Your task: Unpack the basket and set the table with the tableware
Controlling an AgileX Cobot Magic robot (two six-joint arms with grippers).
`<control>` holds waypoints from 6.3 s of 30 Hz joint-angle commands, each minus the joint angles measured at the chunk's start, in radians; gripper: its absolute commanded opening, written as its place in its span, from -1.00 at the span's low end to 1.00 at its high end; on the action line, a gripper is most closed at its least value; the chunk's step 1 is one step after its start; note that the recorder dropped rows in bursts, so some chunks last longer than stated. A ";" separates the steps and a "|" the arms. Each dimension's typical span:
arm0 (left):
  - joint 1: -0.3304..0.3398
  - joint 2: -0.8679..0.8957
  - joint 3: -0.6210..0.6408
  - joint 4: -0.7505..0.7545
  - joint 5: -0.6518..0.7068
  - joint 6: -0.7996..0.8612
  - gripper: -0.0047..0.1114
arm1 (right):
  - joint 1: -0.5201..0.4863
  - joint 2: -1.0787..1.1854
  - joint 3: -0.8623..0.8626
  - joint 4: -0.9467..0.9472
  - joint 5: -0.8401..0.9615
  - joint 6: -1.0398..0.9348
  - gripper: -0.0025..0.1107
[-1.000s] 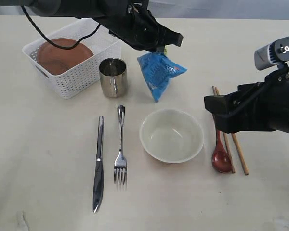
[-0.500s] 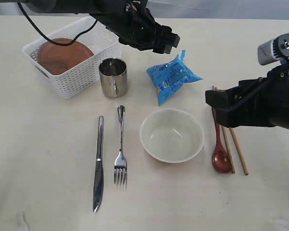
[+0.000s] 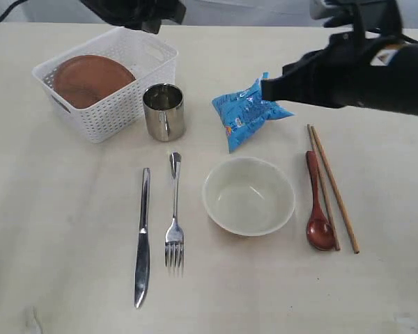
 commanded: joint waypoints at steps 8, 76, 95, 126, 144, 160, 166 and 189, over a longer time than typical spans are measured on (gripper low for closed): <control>0.024 -0.148 0.273 0.012 -0.229 0.012 -0.90 | -0.016 0.397 -0.222 -0.009 0.051 -0.024 -0.96; 0.301 0.202 -0.163 0.169 0.376 -0.117 0.18 | -0.160 -0.091 -0.197 -0.211 0.331 -0.004 -0.96; 0.301 0.302 -0.163 0.171 0.315 -0.117 0.17 | -0.160 -0.091 -0.197 -0.209 0.331 -0.004 -0.96; 0.301 0.169 -0.161 0.161 0.197 -0.122 -0.92 | -0.160 -0.091 -0.197 -0.209 0.355 -0.006 -0.96; 0.381 -0.020 -0.048 -0.850 0.395 0.636 -0.92 | -0.184 0.071 -0.299 0.064 0.367 -0.160 0.05; 0.285 -0.018 -0.008 -1.017 0.471 0.781 -0.92 | -0.474 0.249 -0.321 1.116 1.068 -1.003 0.05; 0.238 -0.018 -0.008 -1.017 0.454 0.788 -0.92 | -0.463 0.313 -0.321 1.164 1.092 -1.036 0.05; 0.251 -0.018 -0.008 -0.988 0.428 0.720 0.39 | -0.662 0.335 -0.322 1.147 0.951 -0.872 -0.96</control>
